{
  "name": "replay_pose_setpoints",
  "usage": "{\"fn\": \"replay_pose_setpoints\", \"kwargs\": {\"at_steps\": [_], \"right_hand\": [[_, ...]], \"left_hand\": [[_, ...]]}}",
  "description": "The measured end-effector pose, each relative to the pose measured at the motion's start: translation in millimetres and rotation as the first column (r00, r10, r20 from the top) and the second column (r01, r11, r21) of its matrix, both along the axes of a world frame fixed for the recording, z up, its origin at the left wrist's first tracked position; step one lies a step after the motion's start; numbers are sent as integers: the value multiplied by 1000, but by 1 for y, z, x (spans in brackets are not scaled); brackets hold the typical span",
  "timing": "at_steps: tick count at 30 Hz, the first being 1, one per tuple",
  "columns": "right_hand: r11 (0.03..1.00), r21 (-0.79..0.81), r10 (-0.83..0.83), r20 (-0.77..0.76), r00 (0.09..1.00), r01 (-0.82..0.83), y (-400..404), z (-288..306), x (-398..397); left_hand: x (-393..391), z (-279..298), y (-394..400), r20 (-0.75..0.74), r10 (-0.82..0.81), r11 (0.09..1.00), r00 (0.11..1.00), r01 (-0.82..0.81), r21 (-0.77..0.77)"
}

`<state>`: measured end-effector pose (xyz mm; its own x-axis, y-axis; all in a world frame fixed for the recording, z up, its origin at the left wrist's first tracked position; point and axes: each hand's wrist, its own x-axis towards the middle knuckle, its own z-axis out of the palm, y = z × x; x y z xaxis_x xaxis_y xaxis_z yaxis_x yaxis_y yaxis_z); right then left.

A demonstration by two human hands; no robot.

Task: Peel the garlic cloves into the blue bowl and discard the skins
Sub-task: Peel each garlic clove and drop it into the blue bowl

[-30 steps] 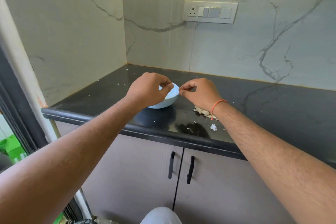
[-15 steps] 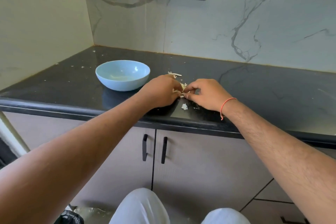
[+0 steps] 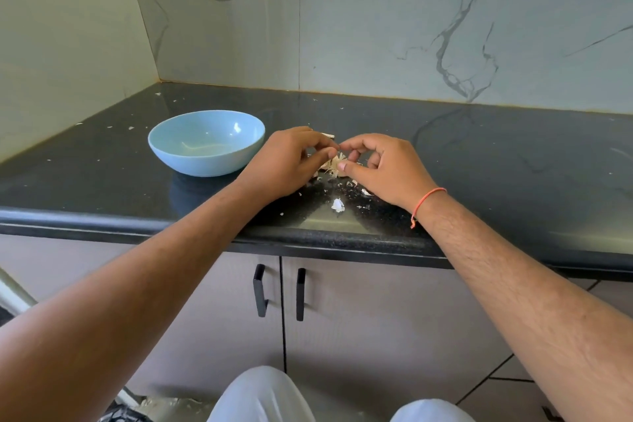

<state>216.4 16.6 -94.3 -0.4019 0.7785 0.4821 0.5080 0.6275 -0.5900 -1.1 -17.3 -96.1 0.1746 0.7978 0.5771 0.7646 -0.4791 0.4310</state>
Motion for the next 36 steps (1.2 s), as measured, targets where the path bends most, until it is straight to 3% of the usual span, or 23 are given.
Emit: {"fn": "replay_pose_setpoints", "kwargs": {"at_steps": [6,12,32,36], "right_hand": [[999,-24,38,2,999,-38,-6,3,-1],[999,-13,29,-47,998,-30,-4,2,1],[998,-43,45,-220,974,-55,1,0,-6],[997,27,-71,-193,979,77,3,0,-3]], "left_hand": [[-2,0,-1,106,-54,995,993,62,-74],[-5,-1,0,337,-167,964,927,226,-143],[-8,0,2,391,-120,971,912,190,-144],[-7,-1,1,372,-92,981,924,147,-123]]}}
